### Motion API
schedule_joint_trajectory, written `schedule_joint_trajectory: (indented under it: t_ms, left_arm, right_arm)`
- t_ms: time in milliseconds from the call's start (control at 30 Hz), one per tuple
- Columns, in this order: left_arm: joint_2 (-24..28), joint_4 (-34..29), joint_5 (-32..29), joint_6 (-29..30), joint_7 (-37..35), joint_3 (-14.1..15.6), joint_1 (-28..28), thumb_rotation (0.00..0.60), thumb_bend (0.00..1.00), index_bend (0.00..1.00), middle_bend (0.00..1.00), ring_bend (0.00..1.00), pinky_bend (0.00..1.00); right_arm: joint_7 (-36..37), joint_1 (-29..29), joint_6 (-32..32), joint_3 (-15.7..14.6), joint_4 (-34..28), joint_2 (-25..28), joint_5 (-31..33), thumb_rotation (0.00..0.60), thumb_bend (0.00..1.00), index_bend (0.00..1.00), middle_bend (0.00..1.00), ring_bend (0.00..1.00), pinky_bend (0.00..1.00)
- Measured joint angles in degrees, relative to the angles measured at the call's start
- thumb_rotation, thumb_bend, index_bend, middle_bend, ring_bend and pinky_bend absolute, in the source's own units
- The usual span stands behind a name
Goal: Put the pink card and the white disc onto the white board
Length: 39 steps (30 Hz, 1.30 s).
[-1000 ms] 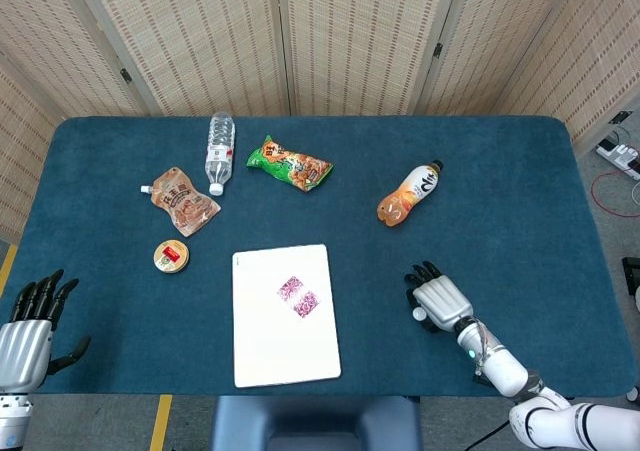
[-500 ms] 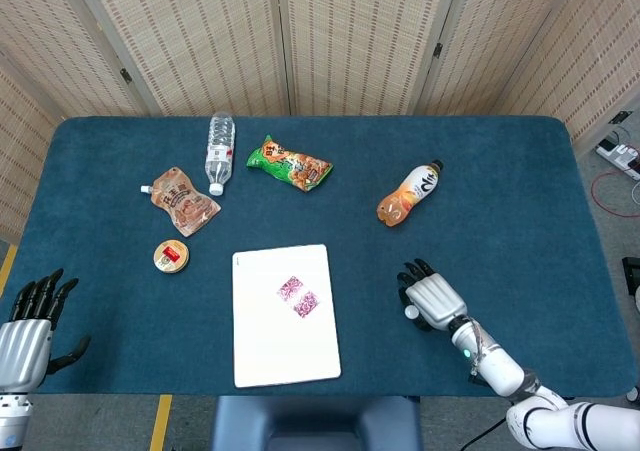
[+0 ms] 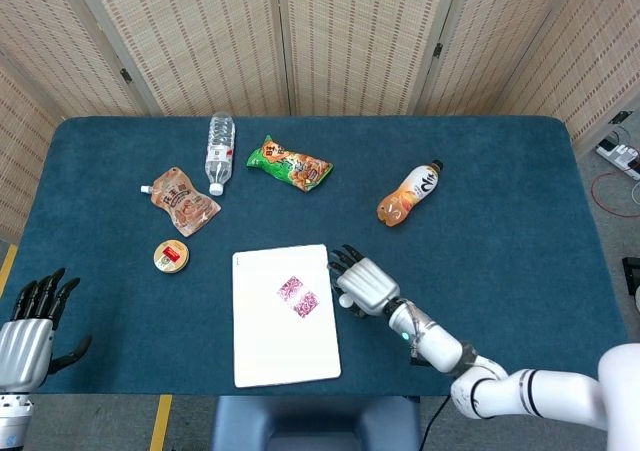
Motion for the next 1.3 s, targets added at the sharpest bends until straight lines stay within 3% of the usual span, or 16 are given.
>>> schedule_joint_trajectory:
  t_ms: [433,533,667,767,1033,1300]
  left_arm:
    - [0.7,-0.37,-0.49,0.1,-0.12,-0.04,0.29,0.6,0.32,0.14,0.03,0.06,0.0]
    - [0.68,-0.34,-0.52,0.21,-0.06,0.02,0.42,0.6,0.32,0.14,0.03,0.06,0.0]
    - [0.63,-0.36,-0.55,0.09,0.03,0.09,0.43,0.6,0.32,0.13,0.03,0.06,0.0]
    - [0.65,-0.43,-0.6,0.13,0.07,0.03,0.44,0.6,0.32,0.13,0.03,0.06,0.0]
    - [0.78,-0.51,-0.55,0.07,0.07,-0.4,0.08,0.6,0.32,0.13,0.03,0.06,0.0]
    - [0.58,-0.99,-0.33,-1.04,1.13,-0.91,-1.15,0.6,0.32,0.13,0.03,0.06,0.0]
  right_arm:
    - [-9.62,10.12,-2.48,2.14,6.48,-9.14,13.62,0.6,0.39,0.47,0.17,0.03,0.0]
    - [-10.58,11.71,-2.42,2.19,7.39,-10.05,15.5,0.6,0.4,0.37,0.15,0.03,0.0]
    - [-10.51,13.11,-2.34,2.14,8.1,-10.71,16.83,0.6,0.39,0.14,0.13,0.03,0.0]
    - [-9.27,12.97,-1.76,1.92,7.75,-10.44,16.34,0.6,0.4,0.05,0.13,0.02,0.0]
    - [-5.6,9.24,3.55,0.53,2.43,-4.4,12.69,0.6,0.39,0.04,0.13,0.03,0.0]
    - [-2.52,-0.63,15.93,-4.07,-7.55,8.84,6.12,0.6,0.4,0.04,0.13,0.02,0.0]
